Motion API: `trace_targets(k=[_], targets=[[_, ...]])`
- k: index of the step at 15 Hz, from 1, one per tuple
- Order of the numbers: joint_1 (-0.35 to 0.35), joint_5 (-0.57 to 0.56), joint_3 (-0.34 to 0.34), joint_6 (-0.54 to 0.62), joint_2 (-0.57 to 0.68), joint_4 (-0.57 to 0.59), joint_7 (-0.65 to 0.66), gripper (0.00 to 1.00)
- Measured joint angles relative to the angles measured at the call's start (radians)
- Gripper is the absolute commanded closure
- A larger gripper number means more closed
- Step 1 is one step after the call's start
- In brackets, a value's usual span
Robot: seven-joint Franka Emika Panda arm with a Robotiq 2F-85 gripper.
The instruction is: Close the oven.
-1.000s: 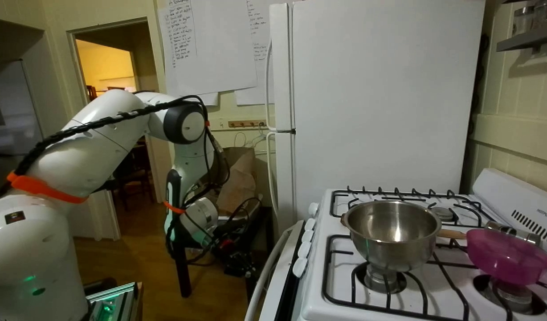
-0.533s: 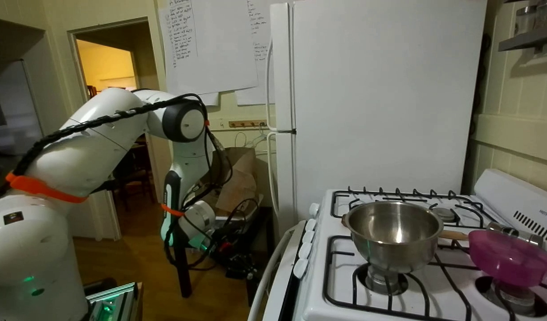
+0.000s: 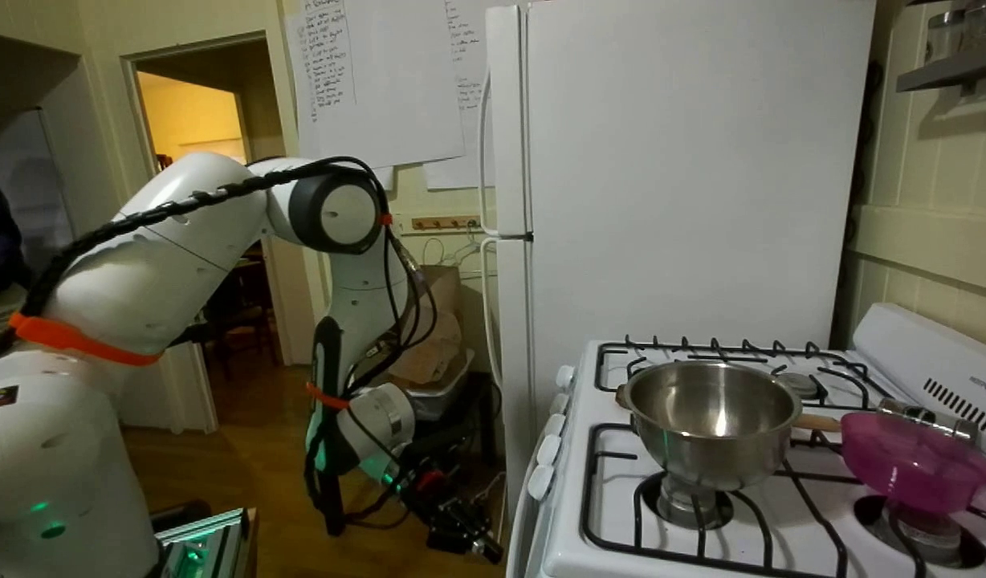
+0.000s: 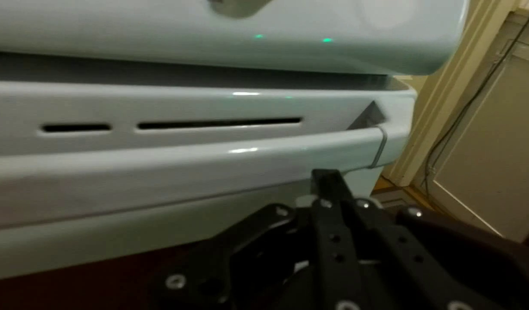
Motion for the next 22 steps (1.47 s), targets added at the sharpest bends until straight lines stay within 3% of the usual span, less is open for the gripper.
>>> trace_targets(k=[3,4,5,9,15,20,22], targets=[[-0.071,-0.017,0.025,0.074,-0.009,-0.005,-0.01,1.0],[-0.077,-0.024,0.045,0.101,-0.019,-0.005,-0.006,0.74],[-0.077,-0.025,0.066,0.126,-0.033,-0.005,0.001,0.73],[-0.079,0.0,0.15,0.268,-0.126,-0.015,0.039,0.44],[-0.125,0.195,0.19,0.629,-0.361,-0.15,0.045,0.0],[-0.218,0.34,0.236,0.906,-0.631,-0.323,0.08,0.0],[-0.2,0.385,0.197,0.995,-0.738,-0.368,0.099,0.0]])
